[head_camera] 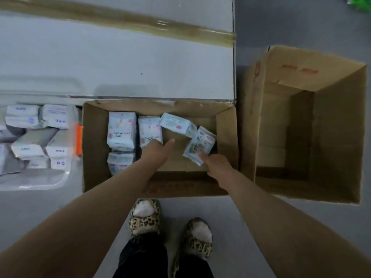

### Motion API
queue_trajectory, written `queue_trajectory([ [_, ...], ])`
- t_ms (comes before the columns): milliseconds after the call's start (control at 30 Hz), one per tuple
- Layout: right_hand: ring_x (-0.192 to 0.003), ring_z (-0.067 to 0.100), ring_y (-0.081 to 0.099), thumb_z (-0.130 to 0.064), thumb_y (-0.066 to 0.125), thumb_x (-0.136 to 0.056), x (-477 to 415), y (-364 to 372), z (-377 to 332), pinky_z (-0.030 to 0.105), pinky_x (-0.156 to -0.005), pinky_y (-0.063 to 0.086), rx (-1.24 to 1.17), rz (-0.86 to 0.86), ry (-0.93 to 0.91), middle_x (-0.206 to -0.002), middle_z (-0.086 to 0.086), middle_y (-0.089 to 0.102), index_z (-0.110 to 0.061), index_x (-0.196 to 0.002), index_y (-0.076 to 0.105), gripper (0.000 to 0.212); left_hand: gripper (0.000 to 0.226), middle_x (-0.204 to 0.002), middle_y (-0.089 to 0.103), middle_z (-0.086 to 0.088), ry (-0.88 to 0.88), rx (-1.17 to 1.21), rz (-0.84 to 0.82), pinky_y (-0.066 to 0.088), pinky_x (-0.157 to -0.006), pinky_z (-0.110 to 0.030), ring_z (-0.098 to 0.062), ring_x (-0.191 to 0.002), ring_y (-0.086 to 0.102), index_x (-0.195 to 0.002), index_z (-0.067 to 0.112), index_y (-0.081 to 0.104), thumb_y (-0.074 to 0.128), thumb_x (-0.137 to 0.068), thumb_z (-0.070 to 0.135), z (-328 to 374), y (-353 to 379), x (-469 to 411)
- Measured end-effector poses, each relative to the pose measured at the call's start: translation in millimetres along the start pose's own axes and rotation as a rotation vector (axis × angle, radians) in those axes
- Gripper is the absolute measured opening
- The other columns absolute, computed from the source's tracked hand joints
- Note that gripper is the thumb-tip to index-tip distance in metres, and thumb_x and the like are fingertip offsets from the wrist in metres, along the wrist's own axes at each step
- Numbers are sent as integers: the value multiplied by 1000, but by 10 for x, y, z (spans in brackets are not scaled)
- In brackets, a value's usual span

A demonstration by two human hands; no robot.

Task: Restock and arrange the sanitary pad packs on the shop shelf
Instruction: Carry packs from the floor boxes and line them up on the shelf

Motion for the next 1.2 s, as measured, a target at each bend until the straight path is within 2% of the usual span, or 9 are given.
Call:
queue_trajectory([
  [133,-104,22,60,-41,68,-93,-535,189,133,34,-86,44,-190,42,31,-122,6,67,-14,-131,62,47,83,-122,59,-11,-138,370,-35,59,-78,-43,-30,-104,61,-137,8,50,59,-83,71,-86,370,-565],
  [300,-115,26,61,-37,78,-86,-941,218,261,32,-86,44,-324,127,113,-128,9,64,-9,-132,58,58,152,-137,50,-8,-191,632,-27,58,-81,-50,-33,-114,56,-149,24,36,69,-17,91,63,593,-1183],
  [433,-118,26,58,-31,80,-85,-1085,231,295,30,-85,42,-397,163,144,-131,10,61,-7,-135,53,62,165,-139,51,-7,-225,680,-41,55,-88,-54,-35,-119,54,-151,18,33,75,-6,85,152,654,-1394],
  [600,-87,17,60,-31,85,-80,-1218,309,305,32,-81,47,-448,143,149,-113,5,65,-8,-123,60,55,145,-124,66,-10,-224,753,-97,59,-86,-46,-30,-105,67,-133,12,55,87,-8,77,9,802,-1643],
  [700,-92,18,63,-30,85,-79,-1259,386,321,35,-84,51,-492,114,136,-113,4,66,-12,-111,61,44,96,-112,71,-16,-211,922,-148,61,-83,-48,-30,-98,70,-120,3,61,99,-42,44,81,798,-1375],
  [800,-98,20,64,-26,84,-80,-1178,461,346,39,-93,53,-542,88,129,-112,5,66,-18,-96,60,30,50,-108,72,-17,-180,982,-113,62,-78,-41,-28,-94,71,-115,-1,64,88,-73,14,-12,809,-1222],
  [900,-84,17,65,-22,85,-80,-965,503,441,35,-73,56,-600,66,161,-99,2,68,-21,-93,61,28,51,-109,73,-14,-113,1020,-121,61,-71,-37,-26,-92,73,-119,0,63,85,-74,4,-153,724,-1074],
  [1000,-81,14,66,-18,80,-84,-627,554,468,31,-60,52,-667,0,182,-95,1,69,-18,-111,63,33,67,-116,71,-13,-95,1080,-107,60,-80,-44,-29,-101,71,-130,7,54,83,-70,-4,-306,547,-802],
  [1200,-97,26,74,-30,88,-72,105,537,341,43,-76,62,-677,-33,135,-114,8,73,-19,-128,59,64,72,-123,67,-10,-106,1147,-187,59,-73,-45,-35,-111,64,-134,24,52,67,-76,-16,-460,99,-7],
])
Point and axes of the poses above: each hand's wrist, its own x-axis away from the middle knuckle, its own y-axis out of the palm, z = x × y, the point moved 9 cm from there along -x, towards the middle knuckle
